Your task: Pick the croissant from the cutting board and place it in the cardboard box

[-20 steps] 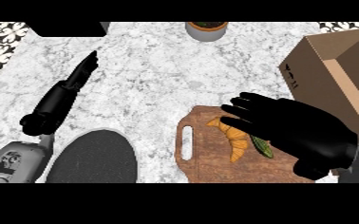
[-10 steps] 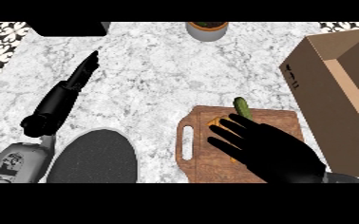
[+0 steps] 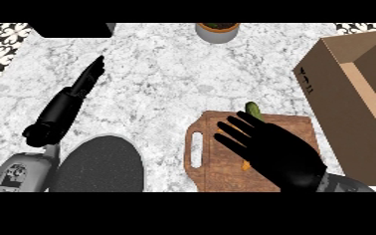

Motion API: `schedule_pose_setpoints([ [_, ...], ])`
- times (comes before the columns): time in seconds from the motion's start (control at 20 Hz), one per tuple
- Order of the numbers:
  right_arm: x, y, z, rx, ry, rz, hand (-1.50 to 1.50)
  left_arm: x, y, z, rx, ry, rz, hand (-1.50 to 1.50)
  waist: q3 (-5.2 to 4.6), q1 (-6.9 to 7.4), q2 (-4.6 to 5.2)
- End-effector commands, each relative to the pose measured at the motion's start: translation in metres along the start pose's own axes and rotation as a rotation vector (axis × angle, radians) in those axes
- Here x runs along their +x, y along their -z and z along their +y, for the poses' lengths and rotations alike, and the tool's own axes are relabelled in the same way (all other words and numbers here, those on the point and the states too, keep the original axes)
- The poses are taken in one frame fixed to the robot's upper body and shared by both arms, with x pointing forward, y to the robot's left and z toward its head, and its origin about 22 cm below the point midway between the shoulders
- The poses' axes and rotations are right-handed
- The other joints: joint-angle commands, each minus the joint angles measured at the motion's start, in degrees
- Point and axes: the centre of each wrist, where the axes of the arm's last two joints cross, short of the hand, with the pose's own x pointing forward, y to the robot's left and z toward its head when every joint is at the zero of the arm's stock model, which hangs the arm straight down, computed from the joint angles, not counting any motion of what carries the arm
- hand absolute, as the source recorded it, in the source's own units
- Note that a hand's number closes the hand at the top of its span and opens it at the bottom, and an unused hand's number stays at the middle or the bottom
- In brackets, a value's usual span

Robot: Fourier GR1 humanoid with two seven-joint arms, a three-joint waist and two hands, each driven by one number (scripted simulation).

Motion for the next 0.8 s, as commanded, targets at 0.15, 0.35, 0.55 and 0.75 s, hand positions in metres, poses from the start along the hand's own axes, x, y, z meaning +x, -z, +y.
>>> schedule_pose_setpoints([
  [0.15,-0.010,0.030,0.010,0.015,-0.064,0.048,-1.50,-0.004,0.014,-0.007,-0.019,-0.009,0.000,0.00,-0.01,0.02,0.09],
  [0.35,-0.025,0.033,0.032,0.038,-0.055,0.060,-1.50,-0.009,0.004,-0.001,0.001,0.006,-0.007,0.00,0.00,0.03,0.09],
  [0.55,-0.014,0.046,0.073,0.025,-0.030,0.046,-1.50,0.011,-0.002,0.003,-0.016,0.000,-0.017,0.00,0.03,0.23,0.06],
  [0.75,-0.030,0.035,0.060,0.059,-0.028,0.024,-1.50,-0.008,0.005,-0.005,0.010,-0.009,0.002,0.00,0.00,-0.08,0.06],
])
